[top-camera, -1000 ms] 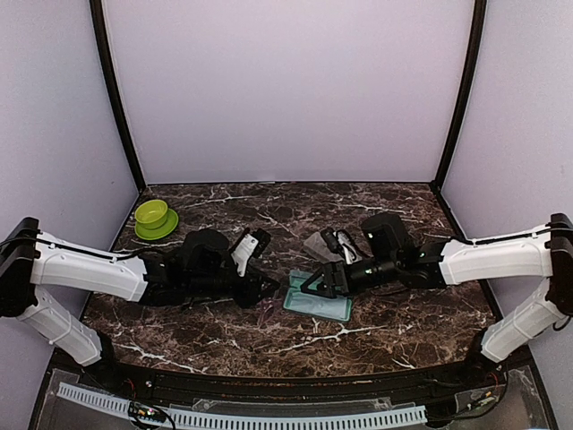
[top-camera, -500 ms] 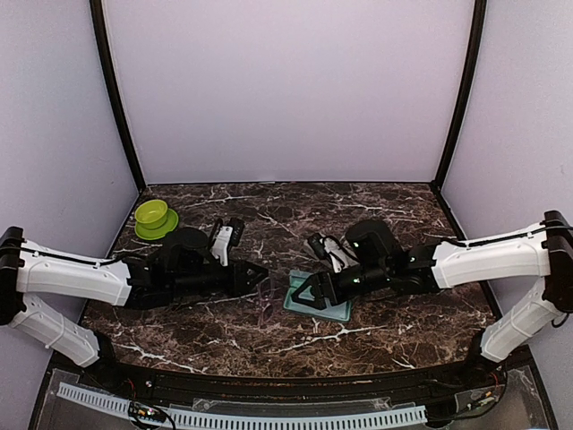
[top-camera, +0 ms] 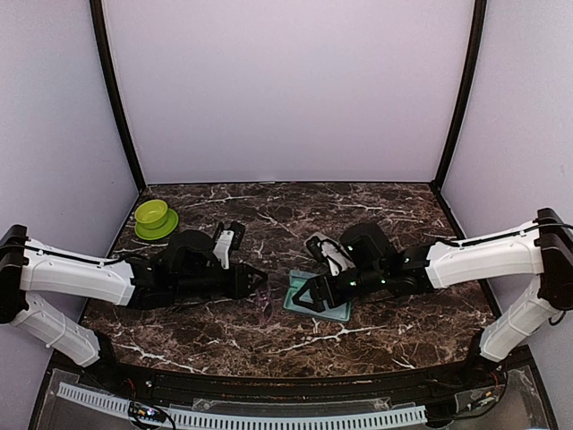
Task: Organize the sunglasses
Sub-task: Pass from the left arm to the right
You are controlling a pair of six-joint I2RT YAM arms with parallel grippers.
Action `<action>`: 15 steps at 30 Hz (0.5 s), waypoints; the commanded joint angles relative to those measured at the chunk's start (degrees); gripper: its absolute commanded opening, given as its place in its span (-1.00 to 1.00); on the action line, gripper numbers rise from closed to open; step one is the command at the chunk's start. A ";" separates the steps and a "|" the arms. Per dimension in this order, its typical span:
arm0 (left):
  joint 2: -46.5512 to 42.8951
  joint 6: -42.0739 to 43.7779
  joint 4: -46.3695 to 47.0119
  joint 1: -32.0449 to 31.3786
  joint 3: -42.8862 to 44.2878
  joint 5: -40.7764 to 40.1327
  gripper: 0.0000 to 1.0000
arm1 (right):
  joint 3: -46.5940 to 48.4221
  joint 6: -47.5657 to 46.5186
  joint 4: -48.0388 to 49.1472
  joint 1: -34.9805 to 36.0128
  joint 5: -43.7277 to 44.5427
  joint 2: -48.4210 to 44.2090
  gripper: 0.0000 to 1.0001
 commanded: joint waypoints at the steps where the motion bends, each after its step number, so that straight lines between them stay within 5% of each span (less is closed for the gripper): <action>1: -0.99 0.86 -2.72 0.27 1.33 -1.35 -0.43 | 1.87 -0.78 -0.02 0.38 0.32 1.23 0.48; 15: -4.23 -2.59 -0.02 0.27 -1.11 -3.41 -0.68 | 0.87 -0.39 1.11 0.65 0.60 0.74 0.47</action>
